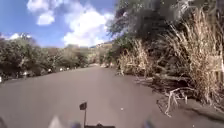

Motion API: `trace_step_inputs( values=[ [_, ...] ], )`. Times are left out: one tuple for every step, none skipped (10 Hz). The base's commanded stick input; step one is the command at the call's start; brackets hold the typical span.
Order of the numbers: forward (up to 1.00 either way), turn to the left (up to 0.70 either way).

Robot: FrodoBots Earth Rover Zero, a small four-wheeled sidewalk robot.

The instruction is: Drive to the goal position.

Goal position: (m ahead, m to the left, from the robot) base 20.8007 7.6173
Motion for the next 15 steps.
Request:
trace_step_inputs(
  values=[
    [0.7, 0.0],
    [0.7, 0.0],
    [0.7, 0.0],
    [0.7, 0.0],
    [0.7, 0.0],
    [0.7, 0.0],
    [0.7, 0.0],
    [0.7, 0.0],
    [0.7, 0.0],
    [0.7, 0.0],
    [0.7, 0.0],
    [0.7, -0.01],
    [0.7, -0.03],
    [0.7, -0.35],
    [0.7, -0.35]
  ],
)
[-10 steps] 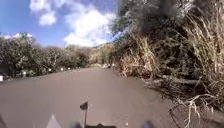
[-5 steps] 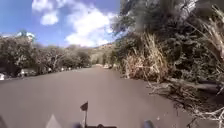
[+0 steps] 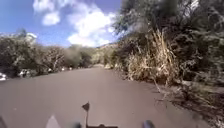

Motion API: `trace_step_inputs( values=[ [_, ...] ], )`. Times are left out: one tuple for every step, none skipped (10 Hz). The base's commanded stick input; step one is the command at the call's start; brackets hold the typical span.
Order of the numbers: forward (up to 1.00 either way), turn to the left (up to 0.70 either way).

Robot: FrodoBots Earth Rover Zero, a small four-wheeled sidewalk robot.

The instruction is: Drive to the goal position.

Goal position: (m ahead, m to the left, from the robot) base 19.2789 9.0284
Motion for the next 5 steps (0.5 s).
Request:
trace_step_inputs(
  values=[
    [0.7, -0.35],
    [0.7, -0.33],
    [0.7, -0.3],
    [0.7, 0.0],
    [0.7, 0.0]
  ],
)
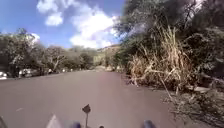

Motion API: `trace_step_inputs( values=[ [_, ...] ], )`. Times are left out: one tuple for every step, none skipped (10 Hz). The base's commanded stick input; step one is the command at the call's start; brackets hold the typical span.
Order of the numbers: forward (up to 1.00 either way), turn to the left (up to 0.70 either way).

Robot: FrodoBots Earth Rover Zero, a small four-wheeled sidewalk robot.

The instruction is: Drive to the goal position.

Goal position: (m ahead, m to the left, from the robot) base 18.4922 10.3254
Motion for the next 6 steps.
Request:
trace_step_inputs(
  values=[
    [0.7, 0.0],
    [0.7, 0.0],
    [0.7, 0.0],
    [0.7, 0.0],
    [0.7, 0.0],
    [0.7, 0.0]
  ],
)
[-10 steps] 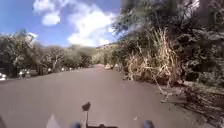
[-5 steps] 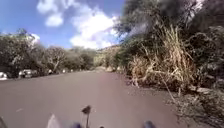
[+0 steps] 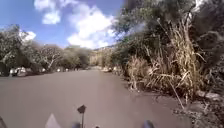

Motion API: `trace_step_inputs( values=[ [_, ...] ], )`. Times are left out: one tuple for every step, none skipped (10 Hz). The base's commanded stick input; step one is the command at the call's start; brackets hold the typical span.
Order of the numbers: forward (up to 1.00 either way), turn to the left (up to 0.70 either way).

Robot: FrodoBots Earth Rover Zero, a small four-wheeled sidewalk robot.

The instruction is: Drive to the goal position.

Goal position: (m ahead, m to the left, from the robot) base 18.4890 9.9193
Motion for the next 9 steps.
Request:
trace_step_inputs(
  values=[
    [0.7, 0.0],
    [0.7, 0.0],
    [0.7, 0.0],
    [0.7, 0.0],
    [0.7, 0.0],
    [0.7, 0.0],
    [0.7, 0.0],
    [0.7, 0.0],
    [0.7, 0.0]
  ],
)
